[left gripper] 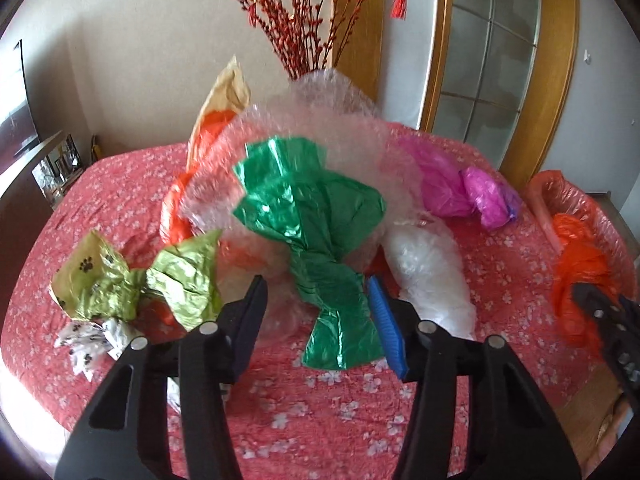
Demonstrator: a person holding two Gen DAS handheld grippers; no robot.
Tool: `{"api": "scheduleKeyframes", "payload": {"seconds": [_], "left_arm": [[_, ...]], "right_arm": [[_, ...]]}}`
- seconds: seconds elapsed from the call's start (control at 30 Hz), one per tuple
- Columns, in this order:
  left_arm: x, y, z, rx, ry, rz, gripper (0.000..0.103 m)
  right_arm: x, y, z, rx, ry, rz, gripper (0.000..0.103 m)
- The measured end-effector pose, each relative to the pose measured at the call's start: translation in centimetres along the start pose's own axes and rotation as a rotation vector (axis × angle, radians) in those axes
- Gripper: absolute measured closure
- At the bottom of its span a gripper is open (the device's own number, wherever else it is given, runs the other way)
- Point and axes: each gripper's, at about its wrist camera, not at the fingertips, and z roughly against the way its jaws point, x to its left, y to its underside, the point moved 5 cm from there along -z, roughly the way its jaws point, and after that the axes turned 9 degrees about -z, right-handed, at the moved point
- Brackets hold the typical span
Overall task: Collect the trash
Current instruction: 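Carry both bags over the wastebasket and open both tools to drop them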
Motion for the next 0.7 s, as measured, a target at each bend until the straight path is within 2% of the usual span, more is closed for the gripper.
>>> {"api": "scheduleKeyframes", "payload": {"seconds": [0.13, 0.27, 0.53, 0.7], "left_arm": [[-0.1, 0.2, -1.2, 0.019, 0.005, 0.01, 0.057], [-0.5, 0.0, -1.8, 0.022, 0.034, 0.015, 0.075], [1.5, 0.0, -0.5, -0.011, 0.148, 0.066, 0.08], [2.0, -1.1, 1.3, -0.048, 0.164, 0.054, 0.08]], "right_arm": [[-0.8, -0.1, 0.4, -0.007, 0.007, -0.006, 0.069], [-0.9, -0.2, 0.6, -0.011, 0.005, -0.008, 0.069], [-1.3, -0.8, 1.6, -0.046, -0.003, -0.008, 0.069], [-1.6, -1.4, 2.0, -0.07, 0.005, -0.002, 0.069]]}}
